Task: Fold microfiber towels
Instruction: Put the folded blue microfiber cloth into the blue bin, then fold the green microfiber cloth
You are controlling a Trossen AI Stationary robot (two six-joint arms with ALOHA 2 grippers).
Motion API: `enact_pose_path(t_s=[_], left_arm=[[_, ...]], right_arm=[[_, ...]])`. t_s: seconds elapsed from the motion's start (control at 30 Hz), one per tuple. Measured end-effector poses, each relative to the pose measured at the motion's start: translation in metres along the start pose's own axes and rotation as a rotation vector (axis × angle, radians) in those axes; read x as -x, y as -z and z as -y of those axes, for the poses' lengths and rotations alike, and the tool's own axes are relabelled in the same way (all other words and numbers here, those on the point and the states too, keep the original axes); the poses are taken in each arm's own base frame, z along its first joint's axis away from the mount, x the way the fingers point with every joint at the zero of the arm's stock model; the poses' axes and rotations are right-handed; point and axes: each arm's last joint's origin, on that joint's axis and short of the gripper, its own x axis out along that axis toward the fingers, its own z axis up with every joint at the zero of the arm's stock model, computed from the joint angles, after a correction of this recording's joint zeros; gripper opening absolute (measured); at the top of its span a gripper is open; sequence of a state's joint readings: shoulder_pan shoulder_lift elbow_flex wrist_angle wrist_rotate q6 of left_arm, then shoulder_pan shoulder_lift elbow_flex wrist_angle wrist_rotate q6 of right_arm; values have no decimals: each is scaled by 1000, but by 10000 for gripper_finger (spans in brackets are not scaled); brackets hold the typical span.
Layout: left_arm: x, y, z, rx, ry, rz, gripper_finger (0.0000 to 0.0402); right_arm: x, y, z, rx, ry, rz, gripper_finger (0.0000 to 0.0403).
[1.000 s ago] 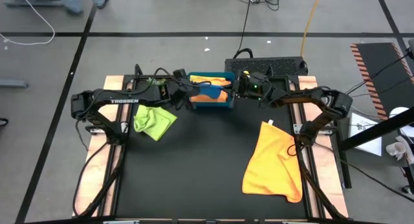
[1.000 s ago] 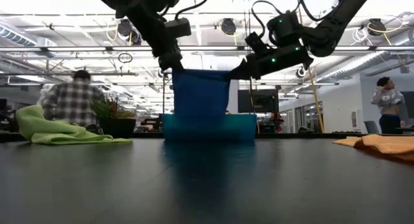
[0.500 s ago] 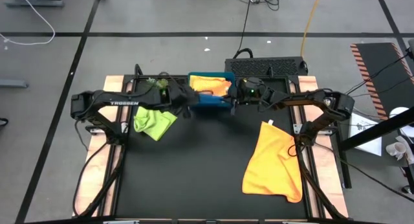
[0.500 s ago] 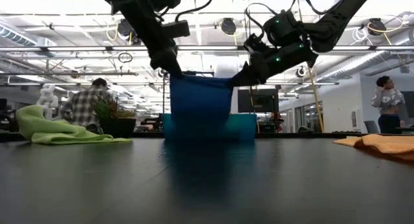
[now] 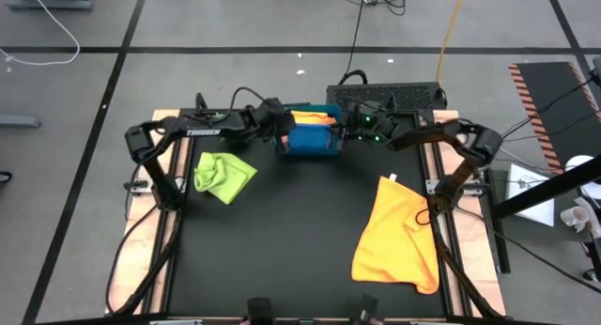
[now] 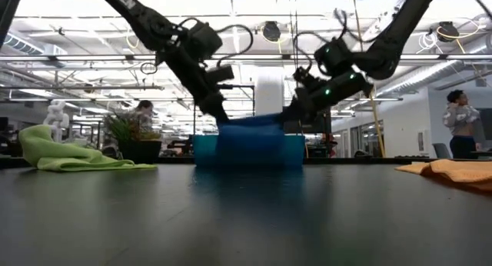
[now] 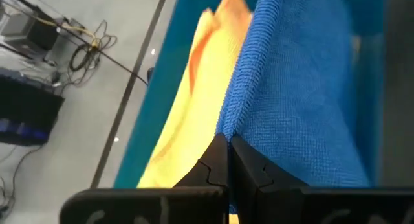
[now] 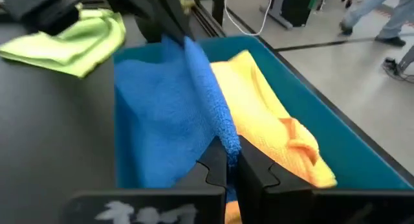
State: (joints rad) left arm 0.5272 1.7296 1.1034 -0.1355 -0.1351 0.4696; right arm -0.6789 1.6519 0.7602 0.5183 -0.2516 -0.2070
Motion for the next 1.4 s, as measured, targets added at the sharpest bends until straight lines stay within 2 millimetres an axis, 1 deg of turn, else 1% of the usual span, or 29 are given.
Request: enact_pose_path(t_s=[0.13, 0.23, 0.4, 0.53, 0.6, 0.67, 0.77, 0.93, 1.03, 1.13, 1.2, 1.27, 1.33, 1.4], left_arm=[[-11, 8, -6, -2, -21, -23, 0], [-13, 11, -12, -20, -53, -28, 0], [-16, 14, -25, -26, -102, 0, 0], [-16, 15, -28, -39, -104, 5, 7], [-16, 15, -29, -53, -95, 5, 25], [-17, 20, -29, -65, -88, -27, 49], [-17, 19, -30, -62, -118, -36, 87], [-16, 20, -35, -52, -200, -68, 140], [-13, 18, -36, -51, -239, -81, 160], [1, 8, -34, -43, -246, -36, 171], [17, -2, -34, -24, -250, 19, 173], [38, -12, -32, -18, -239, 80, 173], [63, -21, -28, -7, -216, 139, 167], [90, -26, -23, 18, -166, 182, 158]], right_arm=[[-20, 10, 9, -2, 6, -42, 0], [-32, 8, 16, -21, 28, -82, 1], [-37, -1, 22, -17, 55, -81, 6], [-37, -7, 23, -31, 59, -66, 13], [-37, -7, 23, -34, 59, -66, 22], [-36, -4, 24, -53, 74, -91, 35], [-36, -1, 25, -64, 92, -111, 58], [-36, -5, 25, -71, 111, -95, 98], [-30, -15, 25, -64, 120, -59, 119], [-20, -28, 25, -55, 124, -18, 138], [-11, -38, 24, -52, 127, 9, 149], [1, -49, 23, -54, 131, 35, 158], [12, -60, 20, -54, 118, 55, 164], [25, -66, 13, -47, 59, 68, 166]])
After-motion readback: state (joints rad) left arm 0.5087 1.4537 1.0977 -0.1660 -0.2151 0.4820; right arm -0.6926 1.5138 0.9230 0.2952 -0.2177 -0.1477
